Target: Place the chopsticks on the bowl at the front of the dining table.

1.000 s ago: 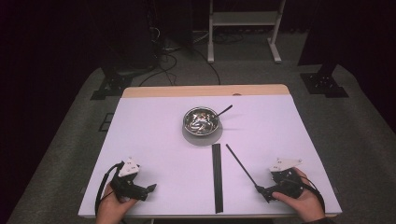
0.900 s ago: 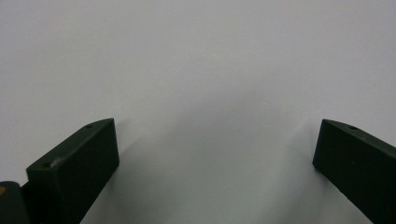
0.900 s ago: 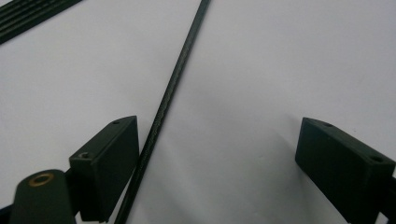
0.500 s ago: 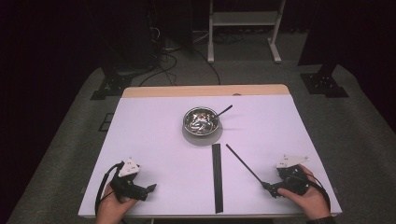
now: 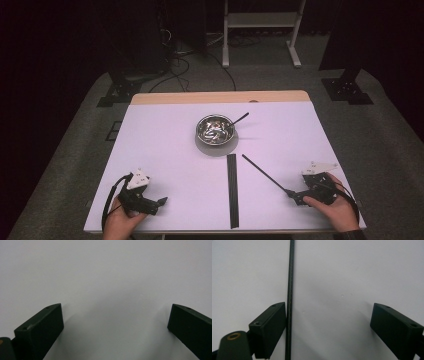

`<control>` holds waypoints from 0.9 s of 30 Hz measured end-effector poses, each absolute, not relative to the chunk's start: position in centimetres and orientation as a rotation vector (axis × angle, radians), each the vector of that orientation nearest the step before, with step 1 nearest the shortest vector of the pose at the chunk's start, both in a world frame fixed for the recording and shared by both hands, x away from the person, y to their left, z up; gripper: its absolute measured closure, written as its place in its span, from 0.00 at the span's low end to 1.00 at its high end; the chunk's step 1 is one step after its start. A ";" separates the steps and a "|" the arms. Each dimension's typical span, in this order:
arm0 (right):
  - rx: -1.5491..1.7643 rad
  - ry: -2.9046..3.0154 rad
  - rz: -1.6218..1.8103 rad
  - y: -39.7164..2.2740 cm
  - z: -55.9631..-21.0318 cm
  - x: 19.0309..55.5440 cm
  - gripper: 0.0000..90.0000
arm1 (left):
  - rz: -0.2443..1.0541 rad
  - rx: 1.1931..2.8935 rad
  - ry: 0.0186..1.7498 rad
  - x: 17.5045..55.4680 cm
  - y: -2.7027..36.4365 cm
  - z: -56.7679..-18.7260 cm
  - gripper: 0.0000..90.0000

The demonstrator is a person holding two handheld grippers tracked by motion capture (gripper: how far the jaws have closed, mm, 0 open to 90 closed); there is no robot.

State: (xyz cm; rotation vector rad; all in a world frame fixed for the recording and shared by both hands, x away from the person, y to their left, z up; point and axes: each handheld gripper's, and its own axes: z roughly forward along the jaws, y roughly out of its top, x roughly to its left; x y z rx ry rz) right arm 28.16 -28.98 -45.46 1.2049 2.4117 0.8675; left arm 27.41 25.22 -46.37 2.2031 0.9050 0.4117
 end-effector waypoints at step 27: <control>1.263 2.362 0.866 -31.0 -45.6 29.5 0.13 | 0.412 2.203 0.905 27.4 25.2 -46.4 0.00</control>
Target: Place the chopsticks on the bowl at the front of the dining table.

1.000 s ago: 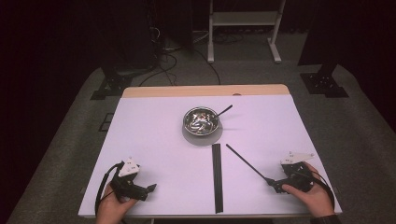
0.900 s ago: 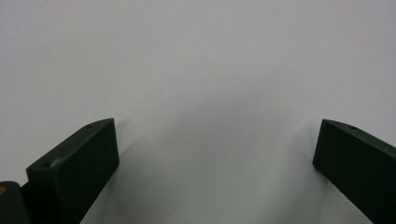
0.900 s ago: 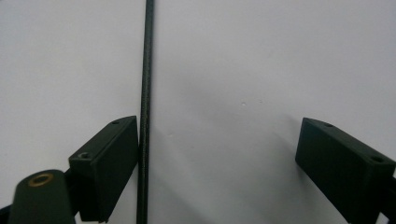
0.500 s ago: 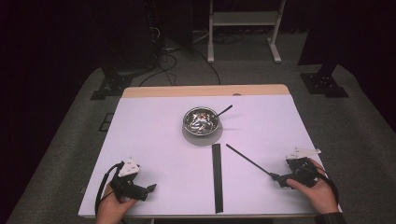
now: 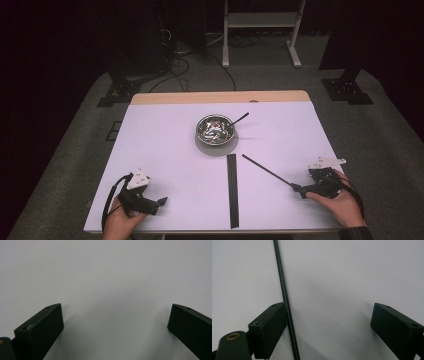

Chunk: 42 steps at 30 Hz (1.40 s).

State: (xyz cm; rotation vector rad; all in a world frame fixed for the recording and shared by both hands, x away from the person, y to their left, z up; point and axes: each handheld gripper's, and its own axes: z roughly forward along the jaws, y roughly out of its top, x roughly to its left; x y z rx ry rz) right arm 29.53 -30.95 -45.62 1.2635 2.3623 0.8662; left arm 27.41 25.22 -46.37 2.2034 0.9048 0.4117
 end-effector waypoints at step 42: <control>1.130 2.438 1.016 -27.6 -44.5 31.2 0.54 | 0.412 2.203 0.905 27.4 25.2 -46.4 0.00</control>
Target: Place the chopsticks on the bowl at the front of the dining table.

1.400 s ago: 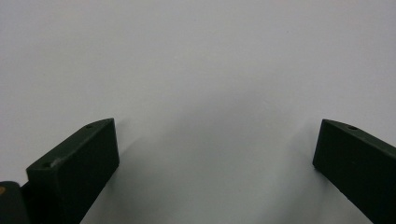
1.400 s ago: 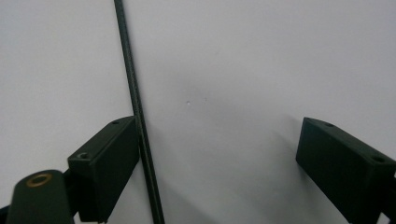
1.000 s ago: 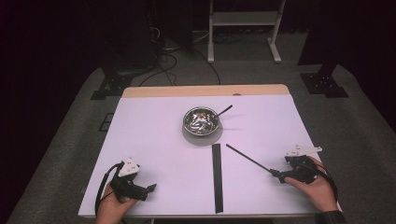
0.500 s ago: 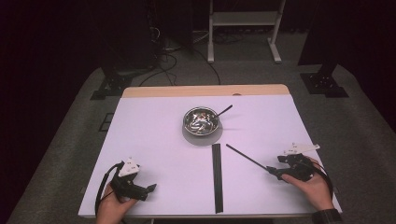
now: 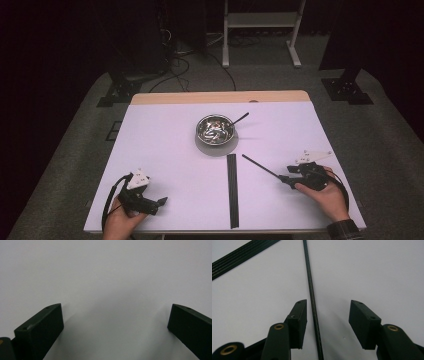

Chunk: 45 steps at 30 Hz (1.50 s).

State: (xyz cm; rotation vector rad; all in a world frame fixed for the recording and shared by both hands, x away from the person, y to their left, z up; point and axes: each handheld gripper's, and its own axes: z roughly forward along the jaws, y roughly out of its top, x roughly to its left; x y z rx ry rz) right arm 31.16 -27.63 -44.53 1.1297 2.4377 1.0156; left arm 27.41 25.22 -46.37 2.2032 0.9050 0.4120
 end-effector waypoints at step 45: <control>1.039 2.524 1.027 -24.0 -44.9 34.1 0.88 | 0.412 2.203 0.905 27.4 25.2 -46.4 0.00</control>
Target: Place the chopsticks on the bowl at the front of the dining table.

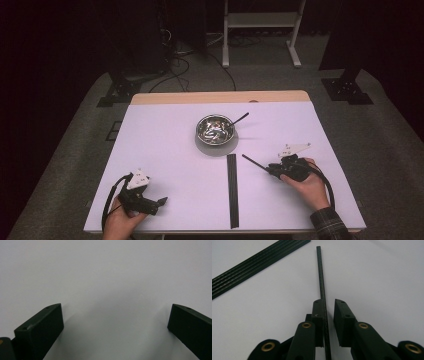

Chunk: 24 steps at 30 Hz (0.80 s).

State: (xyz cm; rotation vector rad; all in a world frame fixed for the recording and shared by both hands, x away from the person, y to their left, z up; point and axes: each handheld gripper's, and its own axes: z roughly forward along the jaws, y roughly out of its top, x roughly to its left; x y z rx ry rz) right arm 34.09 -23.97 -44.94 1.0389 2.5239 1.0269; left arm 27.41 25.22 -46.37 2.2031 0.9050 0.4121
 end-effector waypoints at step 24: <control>1.036 2.517 0.991 -23.4 -45.2 33.9 0.95 | 0.412 2.203 0.906 27.4 25.2 -46.4 0.00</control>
